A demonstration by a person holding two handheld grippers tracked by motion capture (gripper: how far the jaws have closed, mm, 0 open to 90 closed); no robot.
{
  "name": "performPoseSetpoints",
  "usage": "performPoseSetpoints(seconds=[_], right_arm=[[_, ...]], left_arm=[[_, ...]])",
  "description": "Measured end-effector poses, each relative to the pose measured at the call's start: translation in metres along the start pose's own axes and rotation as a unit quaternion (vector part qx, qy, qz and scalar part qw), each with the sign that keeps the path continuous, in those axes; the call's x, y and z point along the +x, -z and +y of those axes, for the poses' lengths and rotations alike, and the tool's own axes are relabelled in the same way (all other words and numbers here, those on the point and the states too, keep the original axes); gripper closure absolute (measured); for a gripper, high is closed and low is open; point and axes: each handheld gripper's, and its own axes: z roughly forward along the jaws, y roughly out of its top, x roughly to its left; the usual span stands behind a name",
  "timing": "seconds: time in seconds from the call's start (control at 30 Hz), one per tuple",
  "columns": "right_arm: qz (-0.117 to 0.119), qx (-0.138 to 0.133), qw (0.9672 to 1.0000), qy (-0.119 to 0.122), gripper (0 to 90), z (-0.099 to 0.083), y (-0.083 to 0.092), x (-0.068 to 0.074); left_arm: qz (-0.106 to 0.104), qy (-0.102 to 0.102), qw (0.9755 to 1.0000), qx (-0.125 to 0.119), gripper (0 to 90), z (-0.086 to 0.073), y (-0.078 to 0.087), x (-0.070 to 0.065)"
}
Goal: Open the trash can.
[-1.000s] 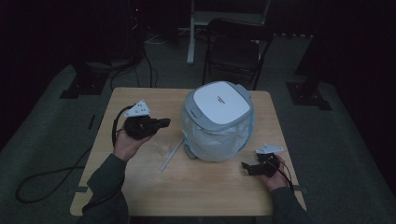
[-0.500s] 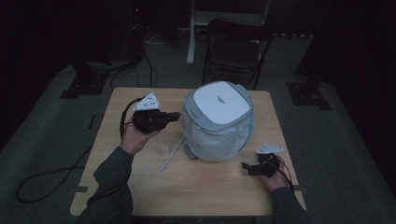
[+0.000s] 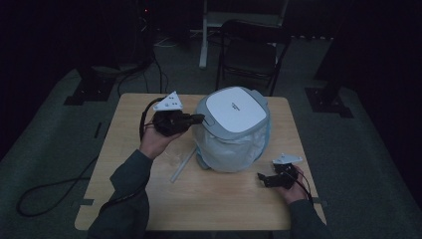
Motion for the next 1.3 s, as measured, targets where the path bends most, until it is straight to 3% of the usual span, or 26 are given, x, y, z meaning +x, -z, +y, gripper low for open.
performPoseSetpoints(seconds=[0.4,0.97,1.2,1.3], right_arm=[[0.000,0.000,1.0000,0.000,11.3,0.000,0.000,0.000],[0.000,0.000,1.0000,0.000,11.3,0.000,0.000,0.000],[0.000,0.000,1.0000,0.000,11.3,0.000,0.000,0.000],[0.000,0.000,1.0000,0.000,11.3,0.000,0.000,0.000]], left_arm=[[-0.002,-0.004,0.9999,0.013,90.0,0.006,-0.017,0.000],[-0.006,0.007,0.9996,0.027,90.0,0.009,-0.020,-0.002],[0.003,0.000,0.9997,0.026,90.0,0.010,-0.020,-0.003],[0.011,-0.005,0.9995,0.028,85.8,0.010,-0.018,-0.004]])
